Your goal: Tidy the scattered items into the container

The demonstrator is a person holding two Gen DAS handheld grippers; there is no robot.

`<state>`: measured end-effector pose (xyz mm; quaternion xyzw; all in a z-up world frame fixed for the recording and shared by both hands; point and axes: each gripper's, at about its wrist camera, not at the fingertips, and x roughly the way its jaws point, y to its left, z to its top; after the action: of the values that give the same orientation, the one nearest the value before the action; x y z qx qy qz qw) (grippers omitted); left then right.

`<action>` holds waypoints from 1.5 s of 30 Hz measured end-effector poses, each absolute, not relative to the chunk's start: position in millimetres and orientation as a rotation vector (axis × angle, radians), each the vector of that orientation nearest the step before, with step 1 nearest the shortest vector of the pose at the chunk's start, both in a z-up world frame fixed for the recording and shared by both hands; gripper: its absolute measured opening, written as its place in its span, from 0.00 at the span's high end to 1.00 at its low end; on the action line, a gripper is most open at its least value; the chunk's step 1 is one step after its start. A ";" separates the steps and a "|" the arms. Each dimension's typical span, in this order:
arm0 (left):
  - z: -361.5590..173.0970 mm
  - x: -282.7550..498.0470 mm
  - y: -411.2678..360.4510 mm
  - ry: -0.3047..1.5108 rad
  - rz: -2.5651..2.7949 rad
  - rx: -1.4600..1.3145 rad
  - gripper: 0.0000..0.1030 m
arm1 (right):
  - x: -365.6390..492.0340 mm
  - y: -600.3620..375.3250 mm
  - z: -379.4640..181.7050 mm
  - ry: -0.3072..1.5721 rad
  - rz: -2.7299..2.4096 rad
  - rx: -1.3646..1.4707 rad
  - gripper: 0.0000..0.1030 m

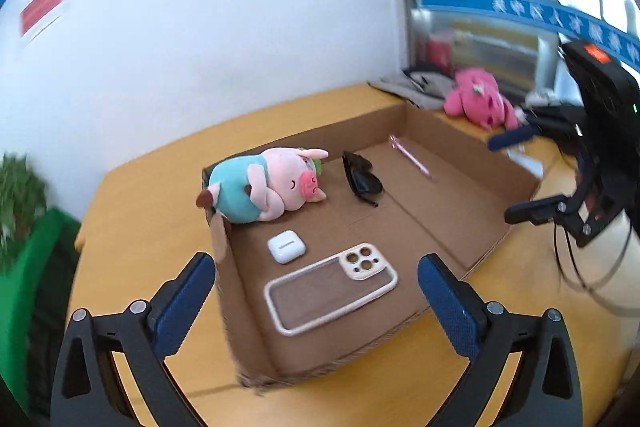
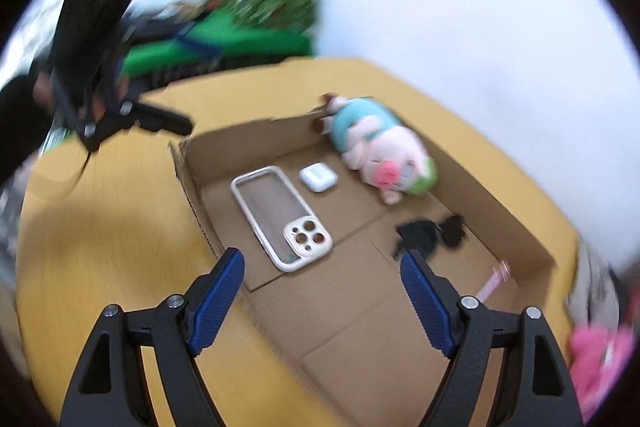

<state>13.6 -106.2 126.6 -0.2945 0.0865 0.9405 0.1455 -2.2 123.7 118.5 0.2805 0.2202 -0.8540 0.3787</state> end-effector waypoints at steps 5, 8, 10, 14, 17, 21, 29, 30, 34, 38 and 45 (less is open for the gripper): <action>87.0 11.9 -99.7 -0.037 2.872 -0.891 0.00 | -17.4 172.7 60.9 0.226 -2.476 0.838 0.18; 62.5 1.3 -97.7 -0.136 2.953 -0.907 0.00 | -36.7 178.5 27.3 0.105 -2.584 0.976 0.18; 50.4 -2.8 -93.5 -0.145 2.987 -0.900 0.00 | -31.2 180.6 24.9 0.057 -2.677 0.903 0.18; 31.0 -8.1 -74.3 -0.003 3.021 -0.888 0.00 | -29.0 168.5 18.9 0.061 -2.795 0.837 0.15; 29.0 -6.9 -70.3 -0.002 3.042 -0.811 0.00 | -24.8 164.9 14.7 0.043 -2.862 0.755 0.09; 30.3 -4.3 -67.7 0.015 3.056 -0.726 0.00 | -26.0 164.2 15.9 0.047 -2.899 0.765 0.07; 25.2 -15.5 -62.9 0.033 3.011 -0.807 0.00 | -32.5 159.6 15.5 0.077 -2.891 0.814 0.00; 24.9 -16.0 -63.0 0.029 3.005 -0.810 0.00 | -32.8 159.6 15.8 0.076 -2.890 0.816 0.00; 22.3 -20.0 -64.6 -0.004 2.959 -0.839 0.00 | -32.0 159.5 15.9 0.079 -2.887 0.817 0.00; 20.0 -22.4 -65.2 -0.035 2.936 -0.870 0.00 | -30.4 159.5 15.7 0.086 -2.882 0.821 0.00; 20.3 -22.1 -65.0 -0.034 2.935 -0.872 0.00 | -30.1 160.3 16.0 0.089 -2.880 0.825 0.00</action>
<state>-22.1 -65.0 20.3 -0.2845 -0.0112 0.9578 0.0396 -30.1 160.3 16.0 0.2746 0.0295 -0.9584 0.0719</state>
